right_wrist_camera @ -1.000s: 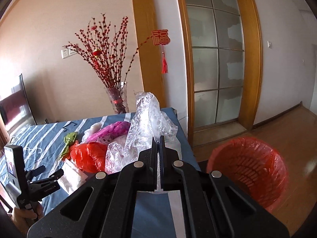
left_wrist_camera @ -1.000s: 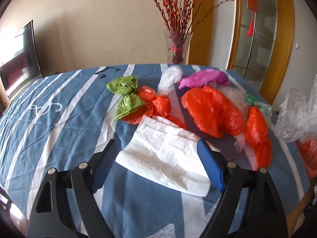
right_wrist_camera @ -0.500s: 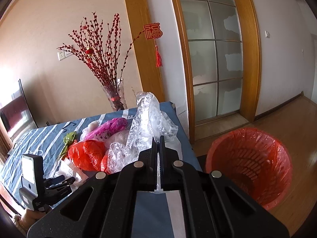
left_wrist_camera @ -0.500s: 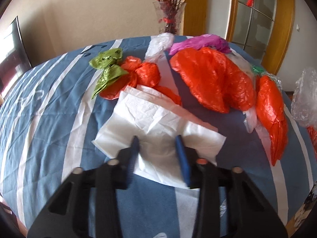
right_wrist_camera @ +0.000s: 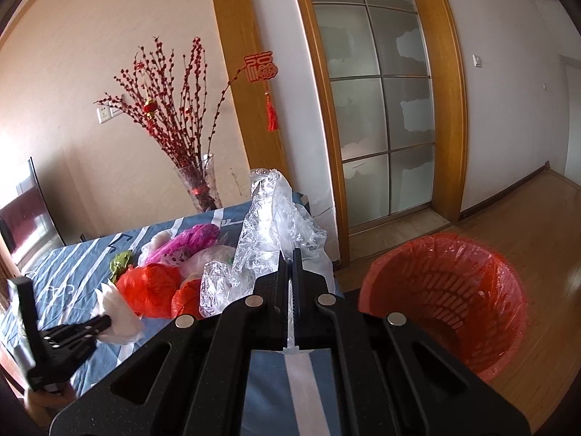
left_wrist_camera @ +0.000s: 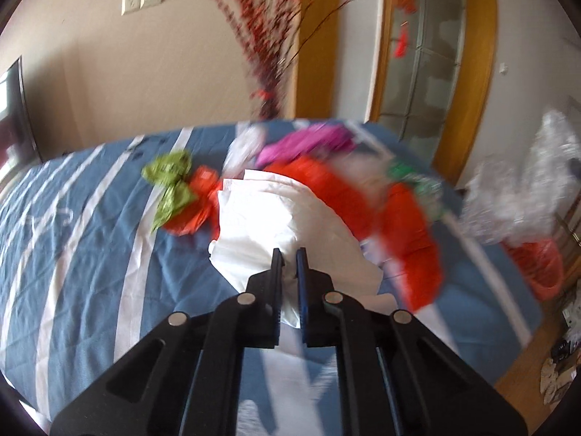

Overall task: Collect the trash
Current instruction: 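Grasp the white tissue with the left gripper while the right gripper carries bubble wrap toward the basket, then drop the bubble wrap and white tissue into the red basket, opening both grippers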

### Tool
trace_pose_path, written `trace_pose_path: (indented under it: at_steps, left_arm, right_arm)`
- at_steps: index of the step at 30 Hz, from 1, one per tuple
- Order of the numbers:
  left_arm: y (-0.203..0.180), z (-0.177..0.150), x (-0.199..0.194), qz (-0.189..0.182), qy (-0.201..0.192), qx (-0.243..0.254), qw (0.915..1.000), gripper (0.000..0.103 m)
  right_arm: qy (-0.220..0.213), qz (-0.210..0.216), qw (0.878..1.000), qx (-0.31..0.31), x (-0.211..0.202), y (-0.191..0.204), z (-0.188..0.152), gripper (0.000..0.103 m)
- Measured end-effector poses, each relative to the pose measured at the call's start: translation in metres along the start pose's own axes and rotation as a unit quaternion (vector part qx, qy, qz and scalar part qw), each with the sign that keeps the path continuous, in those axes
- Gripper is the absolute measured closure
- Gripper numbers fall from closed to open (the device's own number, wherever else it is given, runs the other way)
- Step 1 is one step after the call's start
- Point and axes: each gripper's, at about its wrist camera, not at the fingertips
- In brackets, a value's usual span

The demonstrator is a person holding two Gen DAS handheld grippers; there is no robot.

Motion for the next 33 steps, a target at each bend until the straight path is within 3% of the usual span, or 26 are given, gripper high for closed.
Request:
trace_pose_path:
  at_steps: [8,21,33]
  left_arm:
    - [-0.057,0.034,-0.034,-0.072,-0.053,0.034,0.9954,0.094]
    - [-0.185,0.061,-0.008,-0.175,-0.056,0.103,0.9775,0.094]
    - [-0.265,0.063,0.03,-0.223,-0.039,0.143,0.9635,0.093]
  right_arm:
    - [-0.015,-0.021,0.999,0.023,-0.008,-0.031,0.005,0.101]
    - [-0.051,-0.104,0.991,0.065,-0.024,-0.105,0.018,0.101]
    - [-0.042,-0.153,0.981,0.107,-0.012,-0.161,0.009,0.101]
Point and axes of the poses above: each gripper's, at about its wrist camera, not at the fingertips, and x roughly the way its jaws point, y to its left, z to its top, and after that the axes turned 2 degrees about x, right-handed
